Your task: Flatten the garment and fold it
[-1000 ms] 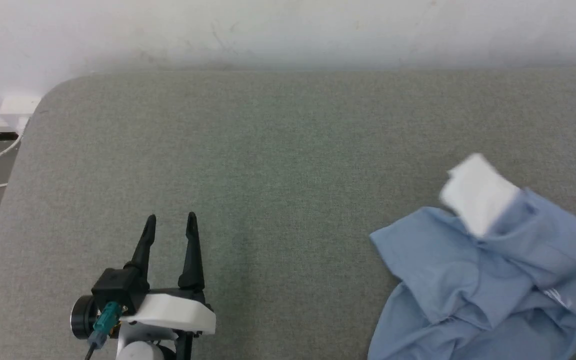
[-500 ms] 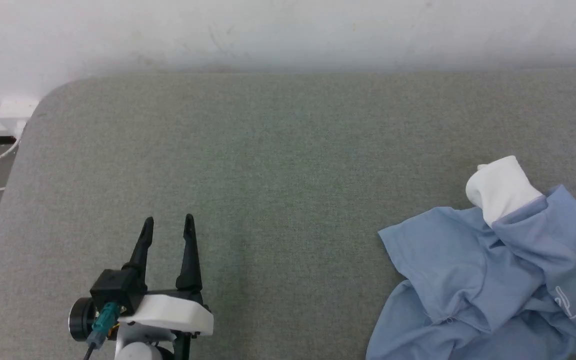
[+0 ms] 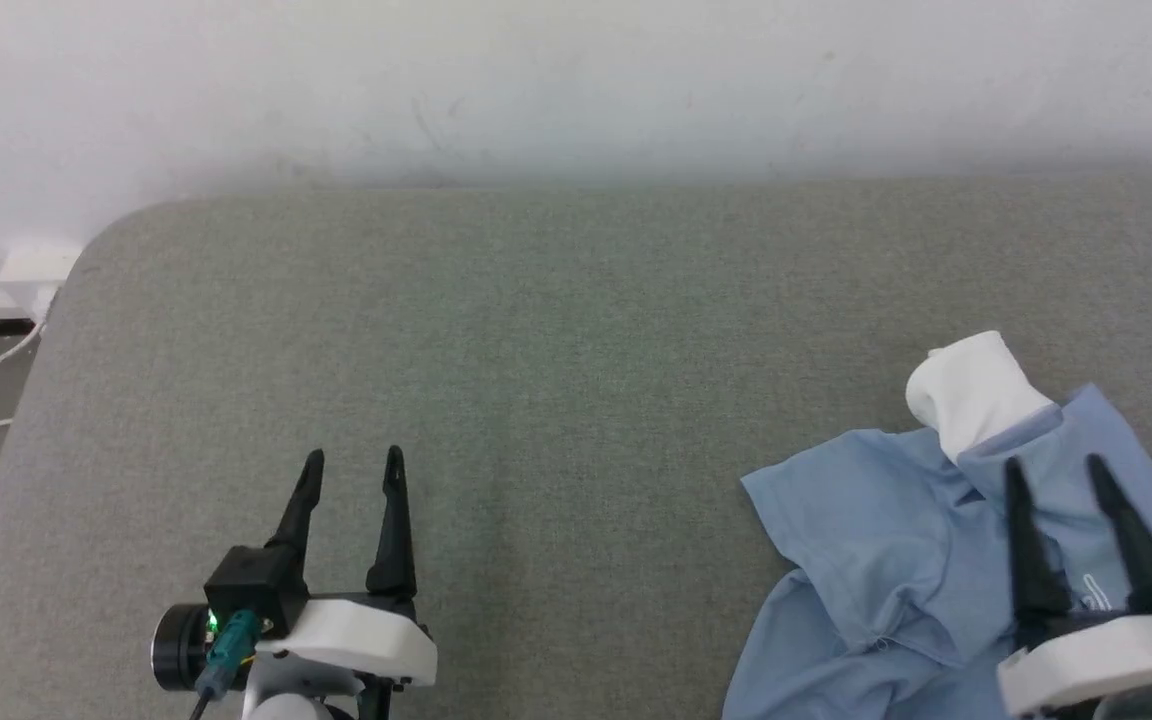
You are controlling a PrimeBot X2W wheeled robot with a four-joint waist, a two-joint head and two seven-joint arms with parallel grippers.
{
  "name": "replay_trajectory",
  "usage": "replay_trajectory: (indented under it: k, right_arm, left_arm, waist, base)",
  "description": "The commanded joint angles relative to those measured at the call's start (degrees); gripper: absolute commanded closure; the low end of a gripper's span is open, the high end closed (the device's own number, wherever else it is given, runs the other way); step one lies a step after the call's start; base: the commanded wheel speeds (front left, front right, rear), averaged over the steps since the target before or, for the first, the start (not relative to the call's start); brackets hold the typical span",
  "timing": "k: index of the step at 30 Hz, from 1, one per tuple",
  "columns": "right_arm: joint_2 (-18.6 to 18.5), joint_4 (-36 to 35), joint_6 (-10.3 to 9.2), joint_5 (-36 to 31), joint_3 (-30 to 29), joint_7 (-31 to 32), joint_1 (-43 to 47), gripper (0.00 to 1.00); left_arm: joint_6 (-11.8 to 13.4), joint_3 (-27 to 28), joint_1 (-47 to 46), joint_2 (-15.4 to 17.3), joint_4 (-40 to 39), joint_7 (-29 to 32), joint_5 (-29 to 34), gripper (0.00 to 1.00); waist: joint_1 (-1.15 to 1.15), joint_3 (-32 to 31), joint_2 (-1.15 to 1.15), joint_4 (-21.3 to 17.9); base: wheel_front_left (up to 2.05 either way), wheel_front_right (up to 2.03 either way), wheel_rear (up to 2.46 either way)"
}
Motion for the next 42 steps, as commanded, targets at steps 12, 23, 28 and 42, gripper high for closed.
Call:
replay_trajectory:
  k: [12,23,28,42]
  right_arm:
    - [-3.1,0.2,-0.05,4.8,11.0,16.5,1.1,0.0]
    - [-10.4,17.9,-0.05,10.6,23.0,38.6,-15.4,0.0]
    - [-10.4,27.0,-0.05,13.9,26.6,45.2,-17.9,0.0]
    - [-6.3,23.0,-0.05,17.7,34.2,27.2,-24.1,1.0]
  left_arm:
    - [-0.4,-0.2,0.5,0.0,0.6,-0.3,0.8,0.0]
    - [-0.4,-1.1,-1.3,0.0,0.5,-0.3,-0.2,0.0]
    - [0.0,-1.3,-1.6,-0.1,0.5,-0.3,-0.7,0.0]
    - [0.3,-1.3,-1.5,-0.1,0.6,-0.3,-0.8,0.0]
  waist:
    - [0.0,-0.5,-0.01,-1.1]
    - [0.0,2.3,-0.01,2.4]
    - [0.0,2.9,-0.01,3.7]
    - [0.0,2.0,-0.01,3.5]
  base:
    - [0.0,0.0,0.0]
    - [0.0,0.0,0.0]
    - [0.0,0.0,0.0]
    - [0.0,0.0,0.0]
